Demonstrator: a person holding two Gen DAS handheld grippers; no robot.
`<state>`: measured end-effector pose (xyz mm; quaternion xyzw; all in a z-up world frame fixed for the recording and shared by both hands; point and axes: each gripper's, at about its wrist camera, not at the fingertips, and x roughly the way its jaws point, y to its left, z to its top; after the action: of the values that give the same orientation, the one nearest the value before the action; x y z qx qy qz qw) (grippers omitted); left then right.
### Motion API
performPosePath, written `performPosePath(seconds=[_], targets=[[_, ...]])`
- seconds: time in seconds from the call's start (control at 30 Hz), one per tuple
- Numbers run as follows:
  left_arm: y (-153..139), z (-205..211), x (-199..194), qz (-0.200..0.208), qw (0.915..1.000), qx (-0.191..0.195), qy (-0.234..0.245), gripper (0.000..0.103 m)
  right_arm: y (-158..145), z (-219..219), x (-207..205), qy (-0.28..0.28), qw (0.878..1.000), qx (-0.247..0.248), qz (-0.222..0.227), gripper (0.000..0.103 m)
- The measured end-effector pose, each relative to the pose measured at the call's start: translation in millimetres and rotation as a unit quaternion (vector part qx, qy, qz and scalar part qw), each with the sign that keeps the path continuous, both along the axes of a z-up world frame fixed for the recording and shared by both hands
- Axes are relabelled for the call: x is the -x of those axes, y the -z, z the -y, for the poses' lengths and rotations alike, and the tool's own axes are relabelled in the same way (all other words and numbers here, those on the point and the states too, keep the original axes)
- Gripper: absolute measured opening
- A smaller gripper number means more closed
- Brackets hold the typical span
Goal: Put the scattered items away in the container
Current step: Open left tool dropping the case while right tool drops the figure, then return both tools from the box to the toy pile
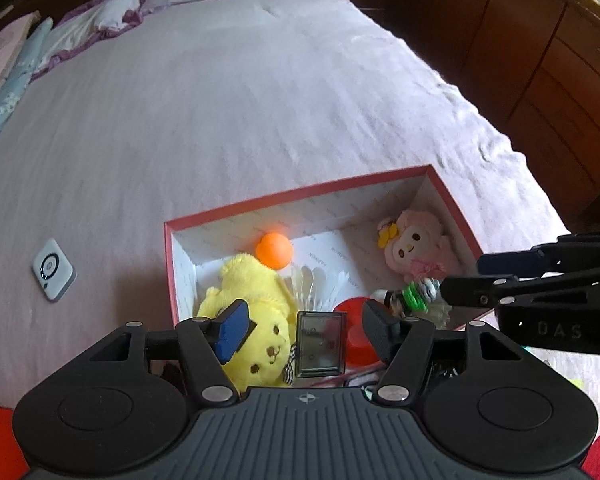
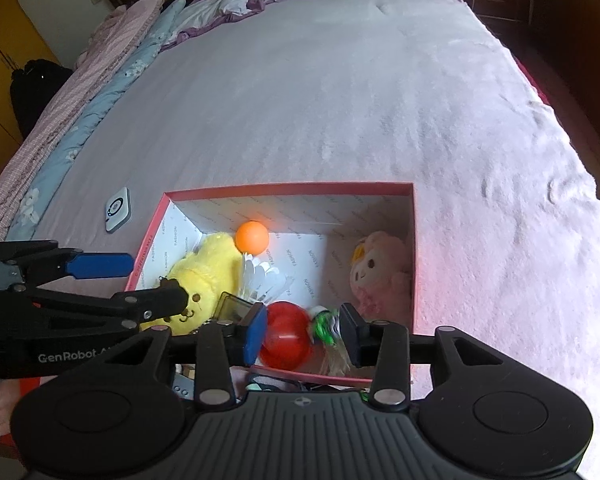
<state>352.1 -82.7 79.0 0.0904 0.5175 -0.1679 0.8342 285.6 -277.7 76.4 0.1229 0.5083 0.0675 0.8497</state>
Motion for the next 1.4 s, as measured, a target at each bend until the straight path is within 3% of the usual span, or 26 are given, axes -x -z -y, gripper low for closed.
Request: performPosePath(seconds=[0.6, 0.97, 1.4], targets=[[-0.6, -25.8, 48.3, -0.022, 0.9992, -0.01, -0.033, 0.078, -3.1, 19.6, 59.8, 0.031, 0.999, 0.012, -0.019, 0.057], [5.4, -39.0, 89.4, -0.044, 0.9981, -0.016, -0.04, 0.079, 6.6, 22.2, 119.4, 0.019, 0.998, 0.013, -0.054, 0.056], [21.5, -45.5, 139.4, -0.077, 0.996, -0.025, -0.038, 0.08, 24.5, -10.1, 162.7, -0.034, 0.995, -0.012, -0.088, 0.049]])
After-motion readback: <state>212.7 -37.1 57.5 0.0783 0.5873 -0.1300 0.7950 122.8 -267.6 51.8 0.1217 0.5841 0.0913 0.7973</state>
